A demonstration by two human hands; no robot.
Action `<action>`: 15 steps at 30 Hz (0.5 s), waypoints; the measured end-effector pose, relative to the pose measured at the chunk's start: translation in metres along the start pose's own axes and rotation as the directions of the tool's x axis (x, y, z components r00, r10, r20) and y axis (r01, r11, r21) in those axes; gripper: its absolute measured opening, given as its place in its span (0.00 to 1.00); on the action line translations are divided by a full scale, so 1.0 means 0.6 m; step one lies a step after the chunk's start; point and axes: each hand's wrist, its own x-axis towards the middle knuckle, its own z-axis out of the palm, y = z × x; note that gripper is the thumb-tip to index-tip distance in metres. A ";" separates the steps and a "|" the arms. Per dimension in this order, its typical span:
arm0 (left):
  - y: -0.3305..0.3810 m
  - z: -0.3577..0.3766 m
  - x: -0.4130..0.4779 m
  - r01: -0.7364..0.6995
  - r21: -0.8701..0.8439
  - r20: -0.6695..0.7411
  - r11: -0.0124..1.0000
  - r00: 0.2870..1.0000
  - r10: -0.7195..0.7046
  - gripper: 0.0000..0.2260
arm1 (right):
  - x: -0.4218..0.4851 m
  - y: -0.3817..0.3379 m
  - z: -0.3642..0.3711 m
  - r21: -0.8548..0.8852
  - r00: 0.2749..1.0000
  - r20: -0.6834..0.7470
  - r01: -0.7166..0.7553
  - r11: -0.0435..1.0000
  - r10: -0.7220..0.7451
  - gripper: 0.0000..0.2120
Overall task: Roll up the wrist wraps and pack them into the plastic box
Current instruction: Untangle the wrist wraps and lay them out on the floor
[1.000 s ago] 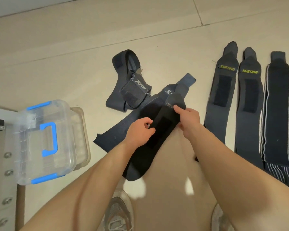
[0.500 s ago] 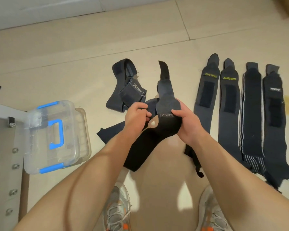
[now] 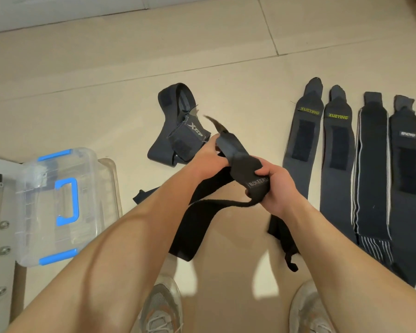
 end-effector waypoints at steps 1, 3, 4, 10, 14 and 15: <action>-0.001 -0.002 0.004 -0.006 -0.023 0.008 1.000 1.000 0.006 0.22 | 0.006 -0.003 -0.006 -0.004 1.000 -0.002 -0.002 1.000 0.002 0.20; -0.012 -0.006 0.013 -0.004 -0.009 -0.006 1.000 1.000 0.004 0.10 | 0.018 -0.008 -0.019 -0.018 1.000 -0.021 -0.006 1.000 0.005 0.23; -0.016 -0.008 0.015 -0.008 0.044 -0.029 0.999 1.000 0.009 0.05 | 0.022 -0.008 -0.024 -0.031 0.999 -0.042 -0.011 0.999 0.010 0.24; -0.035 -0.029 0.000 0.230 0.089 -0.416 0.969 0.893 -0.173 0.20 | 0.026 -0.007 -0.037 0.105 0.983 -0.178 0.073 0.992 -0.054 0.19; -0.046 -0.054 -0.022 0.107 0.090 -0.295 0.990 0.953 -0.076 0.13 | 0.039 0.002 -0.032 -0.347 0.952 -0.272 0.040 0.937 -0.141 0.19; -0.044 -0.056 -0.029 0.096 0.090 -0.276 0.991 0.959 -0.068 0.13 | 0.045 0.006 -0.028 -0.473 0.935 -0.301 0.023 0.881 -0.187 0.23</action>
